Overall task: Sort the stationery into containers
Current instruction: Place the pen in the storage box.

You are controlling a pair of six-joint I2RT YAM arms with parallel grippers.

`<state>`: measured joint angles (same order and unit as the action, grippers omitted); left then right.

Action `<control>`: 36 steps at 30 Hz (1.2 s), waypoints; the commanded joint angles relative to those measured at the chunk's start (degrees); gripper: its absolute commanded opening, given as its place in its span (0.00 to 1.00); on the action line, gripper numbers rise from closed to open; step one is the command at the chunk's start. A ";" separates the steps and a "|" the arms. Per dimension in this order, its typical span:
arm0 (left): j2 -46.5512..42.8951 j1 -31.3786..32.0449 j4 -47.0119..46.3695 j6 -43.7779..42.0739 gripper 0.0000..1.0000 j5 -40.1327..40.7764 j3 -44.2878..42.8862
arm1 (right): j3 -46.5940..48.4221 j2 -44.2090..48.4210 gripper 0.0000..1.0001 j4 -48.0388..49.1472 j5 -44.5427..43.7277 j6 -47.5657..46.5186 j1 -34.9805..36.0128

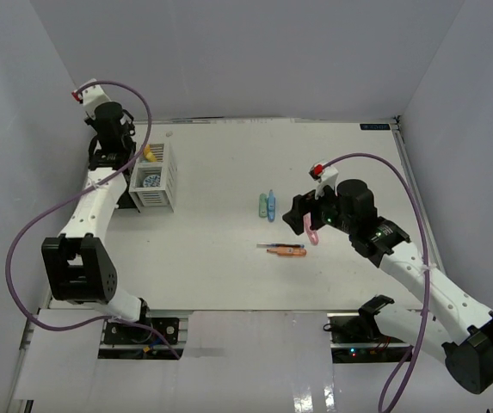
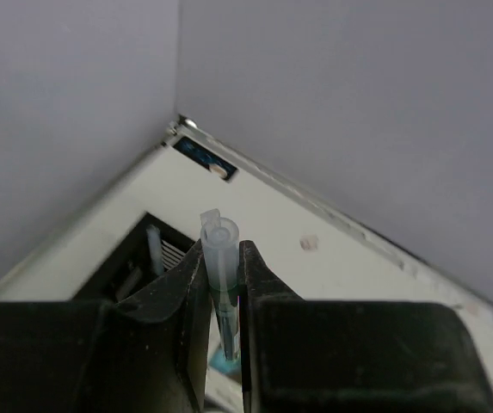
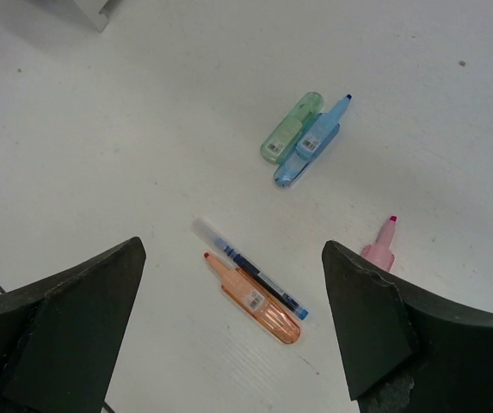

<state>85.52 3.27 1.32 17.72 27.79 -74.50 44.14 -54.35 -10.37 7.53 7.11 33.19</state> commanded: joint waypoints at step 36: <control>18.11 -9.07 -8.09 -4.36 0.58 5.87 -5.74 | 3.05 -6.47 0.95 -12.56 -7.26 -8.77 0.21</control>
<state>104.49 -5.52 -10.17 12.08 34.83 -77.54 43.90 -59.35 -19.53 2.57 1.04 33.19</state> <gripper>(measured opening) 0.536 0.938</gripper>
